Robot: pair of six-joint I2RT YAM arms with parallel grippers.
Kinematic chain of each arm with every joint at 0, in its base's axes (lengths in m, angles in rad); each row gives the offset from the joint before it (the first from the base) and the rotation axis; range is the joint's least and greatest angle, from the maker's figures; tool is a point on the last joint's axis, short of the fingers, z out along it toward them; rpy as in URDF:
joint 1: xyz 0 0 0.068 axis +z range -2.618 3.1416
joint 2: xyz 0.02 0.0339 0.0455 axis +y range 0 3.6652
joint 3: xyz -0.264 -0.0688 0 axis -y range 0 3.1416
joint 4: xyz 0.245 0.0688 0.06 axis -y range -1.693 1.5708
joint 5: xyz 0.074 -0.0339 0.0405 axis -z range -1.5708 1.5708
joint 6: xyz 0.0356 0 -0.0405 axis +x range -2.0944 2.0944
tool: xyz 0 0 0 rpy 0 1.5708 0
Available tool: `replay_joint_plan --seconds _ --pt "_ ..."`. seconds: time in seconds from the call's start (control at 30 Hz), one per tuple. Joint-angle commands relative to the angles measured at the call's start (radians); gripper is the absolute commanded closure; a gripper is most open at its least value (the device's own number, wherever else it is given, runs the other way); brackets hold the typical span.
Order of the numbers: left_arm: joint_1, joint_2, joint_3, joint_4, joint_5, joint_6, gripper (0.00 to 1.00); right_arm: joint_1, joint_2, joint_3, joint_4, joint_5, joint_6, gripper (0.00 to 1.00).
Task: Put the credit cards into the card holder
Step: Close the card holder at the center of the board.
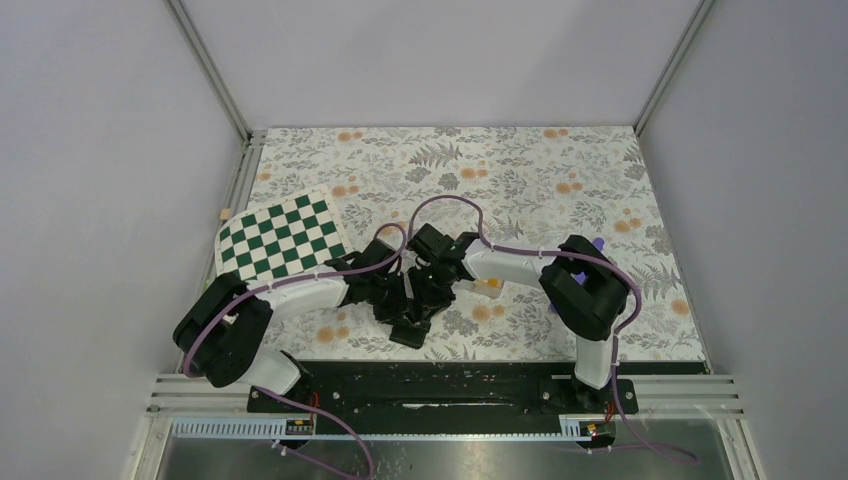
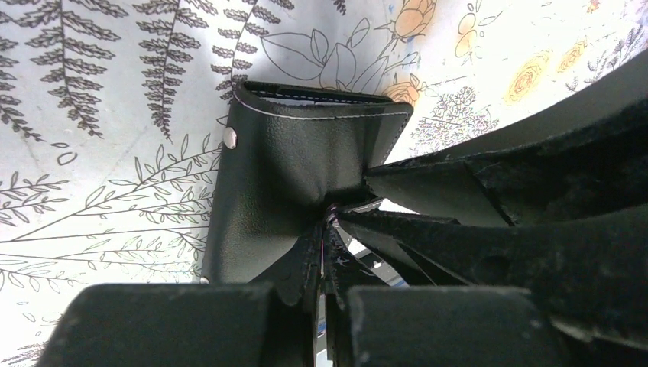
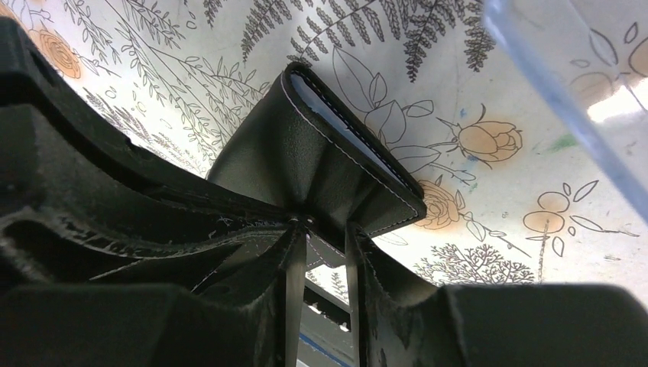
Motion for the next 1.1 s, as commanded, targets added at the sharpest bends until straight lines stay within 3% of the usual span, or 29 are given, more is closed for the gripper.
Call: replay_joint_plan --seconds 0.0,0.57,0.8,0.9,1.07 --pt "-0.002 0.063 -0.021 0.014 -0.106 -0.011 1.00 0.067 0.066 -0.001 -0.018 0.057 -0.035 0.69" --pt "-0.003 0.043 -0.093 0.088 -0.148 -0.199 1.00 0.189 0.139 -0.119 -0.059 0.259 -0.068 0.72" --pt "0.001 0.009 -0.098 0.156 -0.109 -0.165 0.99 0.186 0.011 -0.052 -0.087 0.257 -0.084 0.65" --pt "0.001 -0.056 -0.077 0.194 -0.087 -0.138 0.69 0.179 -0.087 0.027 -0.113 0.232 -0.081 0.57" --pt "0.013 -0.190 0.010 0.182 -0.065 -0.073 0.39 0.135 -0.255 0.055 -0.124 0.195 -0.058 0.41"
